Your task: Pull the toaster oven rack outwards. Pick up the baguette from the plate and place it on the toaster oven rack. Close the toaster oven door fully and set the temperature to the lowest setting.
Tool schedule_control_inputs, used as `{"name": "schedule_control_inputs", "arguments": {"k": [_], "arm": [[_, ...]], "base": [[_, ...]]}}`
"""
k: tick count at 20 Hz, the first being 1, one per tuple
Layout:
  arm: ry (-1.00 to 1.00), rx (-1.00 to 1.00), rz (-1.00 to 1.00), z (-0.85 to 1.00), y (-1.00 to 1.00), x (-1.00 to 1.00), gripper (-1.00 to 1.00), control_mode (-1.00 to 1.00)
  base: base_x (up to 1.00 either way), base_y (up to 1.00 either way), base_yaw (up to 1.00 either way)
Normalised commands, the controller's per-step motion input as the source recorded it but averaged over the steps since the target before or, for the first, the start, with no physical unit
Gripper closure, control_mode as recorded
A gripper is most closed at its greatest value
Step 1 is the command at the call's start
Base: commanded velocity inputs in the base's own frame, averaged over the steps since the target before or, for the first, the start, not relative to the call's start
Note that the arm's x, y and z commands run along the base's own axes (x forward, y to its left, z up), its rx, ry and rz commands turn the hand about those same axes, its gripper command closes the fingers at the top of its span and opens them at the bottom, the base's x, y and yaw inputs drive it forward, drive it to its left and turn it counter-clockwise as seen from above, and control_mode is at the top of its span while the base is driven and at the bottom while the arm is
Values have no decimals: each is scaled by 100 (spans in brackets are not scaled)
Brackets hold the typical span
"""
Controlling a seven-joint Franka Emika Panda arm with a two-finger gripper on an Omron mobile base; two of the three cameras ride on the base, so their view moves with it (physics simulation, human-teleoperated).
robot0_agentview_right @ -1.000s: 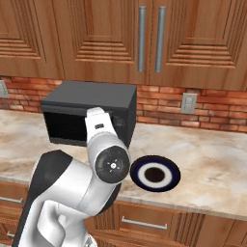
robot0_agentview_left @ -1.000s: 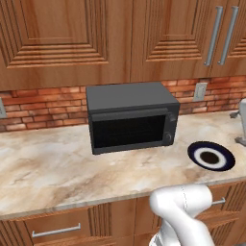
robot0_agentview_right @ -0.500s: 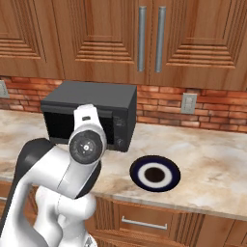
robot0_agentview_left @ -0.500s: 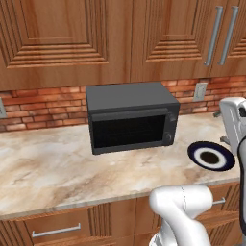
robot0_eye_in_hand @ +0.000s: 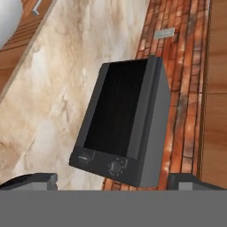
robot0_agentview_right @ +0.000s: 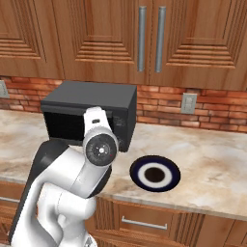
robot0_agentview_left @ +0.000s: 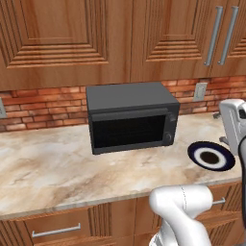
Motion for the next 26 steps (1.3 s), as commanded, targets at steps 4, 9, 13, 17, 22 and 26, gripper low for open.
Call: {"name": "schedule_control_inputs", "arguments": {"k": [4,9,13,17,22,26], "arm": [[-16,1,0,-46,0,26,-100,-100],[-15,0,0,-51,0,32,-100,-100],[-13,0,0,-49,0,36,-100,-100],[-8,5,0,-27,8,23,-100,-100],[0,5,0,-10,21,25,-100,-100],[0,2,0,-7,19,30,-100,-100]], "base": [[0,0,0],[0,0,0],[0,0,0],[0,0,0],[0,0,0],[0,0,0]]}}
